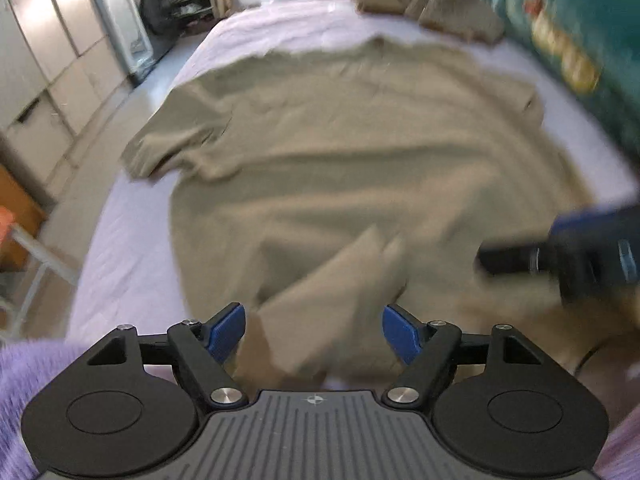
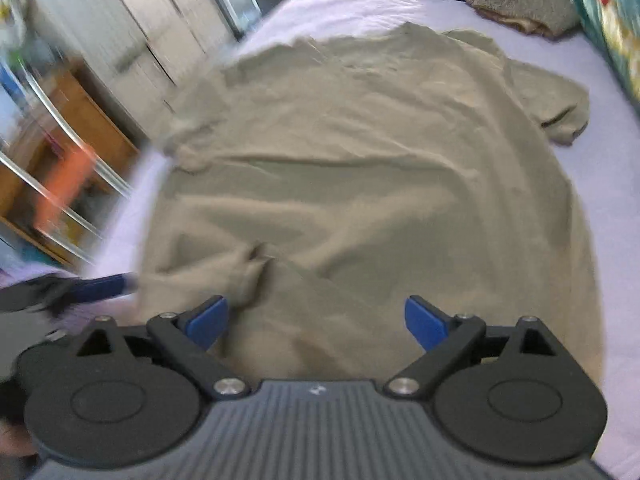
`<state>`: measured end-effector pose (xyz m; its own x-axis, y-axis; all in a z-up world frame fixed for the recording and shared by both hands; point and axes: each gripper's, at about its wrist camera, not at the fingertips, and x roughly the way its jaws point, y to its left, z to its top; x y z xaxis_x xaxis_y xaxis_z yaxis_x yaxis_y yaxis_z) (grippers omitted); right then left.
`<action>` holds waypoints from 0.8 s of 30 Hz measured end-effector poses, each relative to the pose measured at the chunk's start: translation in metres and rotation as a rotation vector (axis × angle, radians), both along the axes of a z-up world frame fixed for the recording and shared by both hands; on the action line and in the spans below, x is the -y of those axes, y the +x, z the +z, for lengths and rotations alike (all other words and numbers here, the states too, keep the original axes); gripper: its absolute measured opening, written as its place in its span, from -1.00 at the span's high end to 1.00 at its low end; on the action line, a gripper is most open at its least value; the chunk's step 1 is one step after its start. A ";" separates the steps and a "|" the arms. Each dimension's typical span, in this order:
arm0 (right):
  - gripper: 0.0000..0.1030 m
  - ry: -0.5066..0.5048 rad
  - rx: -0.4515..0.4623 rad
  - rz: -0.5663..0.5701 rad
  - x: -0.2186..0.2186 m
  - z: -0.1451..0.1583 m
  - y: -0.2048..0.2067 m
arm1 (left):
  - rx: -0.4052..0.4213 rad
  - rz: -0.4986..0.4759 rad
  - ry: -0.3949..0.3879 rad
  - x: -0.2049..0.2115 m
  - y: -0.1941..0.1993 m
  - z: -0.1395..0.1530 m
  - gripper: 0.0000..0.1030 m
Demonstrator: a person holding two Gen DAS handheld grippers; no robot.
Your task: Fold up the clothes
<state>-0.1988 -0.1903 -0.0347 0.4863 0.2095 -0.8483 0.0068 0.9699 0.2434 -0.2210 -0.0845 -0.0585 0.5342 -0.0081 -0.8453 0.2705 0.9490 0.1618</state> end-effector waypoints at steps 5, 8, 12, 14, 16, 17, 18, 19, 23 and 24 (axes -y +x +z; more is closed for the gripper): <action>-0.86 -0.241 0.032 0.094 -0.013 -0.003 0.012 | -0.062 0.045 0.102 -0.004 0.020 -0.019 -0.50; -0.86 -0.281 0.059 0.100 -0.003 -0.016 0.017 | -0.016 -0.008 0.211 0.017 0.022 -0.024 -0.50; -0.86 -0.141 0.063 0.068 0.023 -0.034 0.015 | 0.023 -0.097 0.342 0.039 0.021 -0.029 -0.51; -0.86 -0.094 0.046 0.040 0.034 -0.038 0.017 | 0.021 -0.117 0.352 0.041 0.022 -0.026 -0.50; -0.86 -0.047 0.053 -0.007 0.046 -0.038 0.019 | -0.027 -0.084 0.238 0.027 0.026 -0.019 -0.22; -0.86 -0.014 0.060 -0.027 0.052 -0.037 0.019 | -0.062 -0.063 0.174 0.019 0.028 -0.016 0.06; -0.86 0.020 0.066 -0.048 0.058 -0.037 0.020 | -0.094 -0.047 0.147 0.013 0.031 -0.014 0.36; -0.86 0.054 0.070 -0.067 0.065 -0.037 0.020 | -0.119 -0.046 0.149 0.011 0.032 -0.011 0.51; -0.86 0.156 0.045 -0.102 0.084 -0.049 0.020 | -0.182 -0.040 0.158 0.003 0.025 0.001 0.70; -0.86 0.167 0.045 -0.104 0.087 -0.052 0.019 | -0.191 -0.038 0.164 0.002 0.022 0.004 0.71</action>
<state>-0.1793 -0.2774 -0.0866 0.5497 0.2915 -0.7829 0.0906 0.9108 0.4027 -0.1990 -0.0861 -0.0542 0.3663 0.1203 -0.9227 0.3456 0.9031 0.2550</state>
